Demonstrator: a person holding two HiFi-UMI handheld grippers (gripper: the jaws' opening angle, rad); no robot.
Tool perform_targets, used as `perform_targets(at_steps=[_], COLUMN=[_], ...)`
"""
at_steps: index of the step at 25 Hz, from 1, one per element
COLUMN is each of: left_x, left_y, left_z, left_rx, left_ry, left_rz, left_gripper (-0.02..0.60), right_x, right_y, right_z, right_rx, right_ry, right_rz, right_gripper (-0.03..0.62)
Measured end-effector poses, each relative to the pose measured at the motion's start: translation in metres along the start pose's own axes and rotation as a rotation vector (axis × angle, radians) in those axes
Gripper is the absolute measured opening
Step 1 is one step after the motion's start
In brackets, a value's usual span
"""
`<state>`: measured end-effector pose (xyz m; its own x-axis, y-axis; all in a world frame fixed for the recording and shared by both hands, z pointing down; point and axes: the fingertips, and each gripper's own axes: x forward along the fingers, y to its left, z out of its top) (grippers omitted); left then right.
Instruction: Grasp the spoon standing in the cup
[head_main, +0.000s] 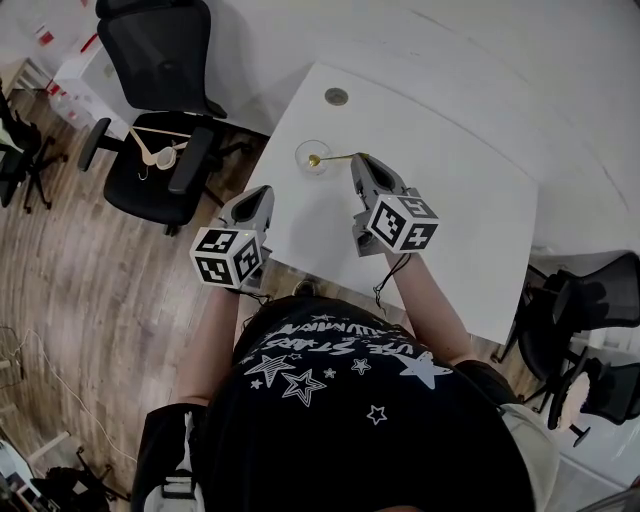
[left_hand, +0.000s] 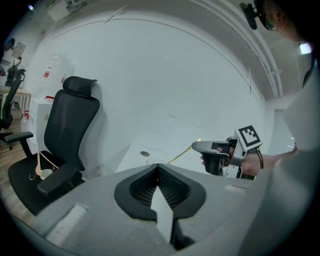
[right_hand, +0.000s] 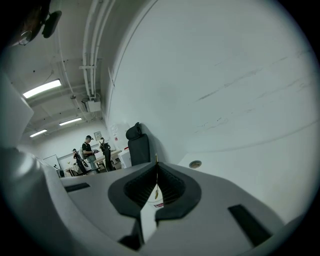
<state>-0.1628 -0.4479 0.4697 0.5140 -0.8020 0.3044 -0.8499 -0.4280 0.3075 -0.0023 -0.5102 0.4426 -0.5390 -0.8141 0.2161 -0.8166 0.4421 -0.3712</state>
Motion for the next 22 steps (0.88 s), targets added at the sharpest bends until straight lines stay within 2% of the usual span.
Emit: perform_targets(at_steps=[8,22], left_x=[-0.012,-0.034], left_y=[-0.024,-0.086], left_z=[0.005,-0.012], left_rx=[0.017,0.040], left_ry=[-0.013,-0.007], left_rz=[-0.004,-0.044], left_gripper=[0.005,0.005], right_x=[-0.029,-0.108], right_y=[0.003,-0.006], right_z=[0.017,0.010], right_rx=[0.002,0.030], right_ry=[-0.043,-0.087], right_rz=[0.010,-0.011], right_gripper=[0.015,0.015])
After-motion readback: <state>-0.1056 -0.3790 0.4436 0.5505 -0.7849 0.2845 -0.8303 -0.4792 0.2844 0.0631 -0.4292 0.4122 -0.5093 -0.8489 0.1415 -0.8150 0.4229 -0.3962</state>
